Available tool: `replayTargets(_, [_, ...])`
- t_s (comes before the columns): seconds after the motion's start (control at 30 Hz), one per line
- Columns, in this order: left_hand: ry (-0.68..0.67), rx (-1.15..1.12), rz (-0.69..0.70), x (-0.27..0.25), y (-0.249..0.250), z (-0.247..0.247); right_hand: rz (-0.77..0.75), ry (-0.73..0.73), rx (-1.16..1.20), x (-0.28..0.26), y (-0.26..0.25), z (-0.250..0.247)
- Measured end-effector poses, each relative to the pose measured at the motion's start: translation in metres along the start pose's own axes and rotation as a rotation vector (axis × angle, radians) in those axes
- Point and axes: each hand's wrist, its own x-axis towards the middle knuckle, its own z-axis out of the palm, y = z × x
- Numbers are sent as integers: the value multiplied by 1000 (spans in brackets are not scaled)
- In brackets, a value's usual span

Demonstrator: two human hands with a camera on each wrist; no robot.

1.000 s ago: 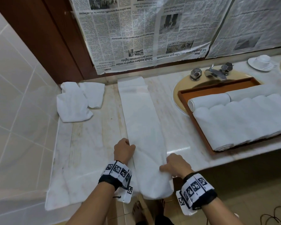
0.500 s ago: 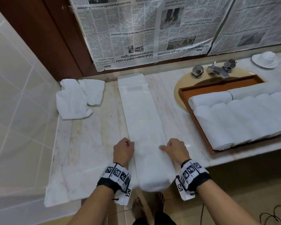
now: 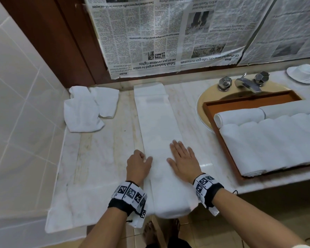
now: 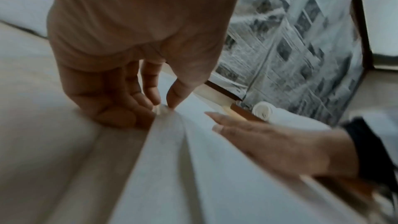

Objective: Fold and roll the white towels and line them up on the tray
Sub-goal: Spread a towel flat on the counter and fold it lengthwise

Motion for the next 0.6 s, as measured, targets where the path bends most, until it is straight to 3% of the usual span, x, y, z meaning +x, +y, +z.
replayTargets(0.1, [-4, 27, 83, 6, 3, 10, -56, 1, -12, 1, -9, 0])
replayTargets(0.23, [23, 45, 88, 7, 7, 20, -166, -34, -14, 2, -19, 5])
replayTargets(0.4, [81, 30, 169, 9, 13, 23, -93, -16, 9, 10, 2, 2])
replayTargets(0.6, [128, -61, 81, 12, 2, 15, -26, 59, 119, 13, 25, -6])
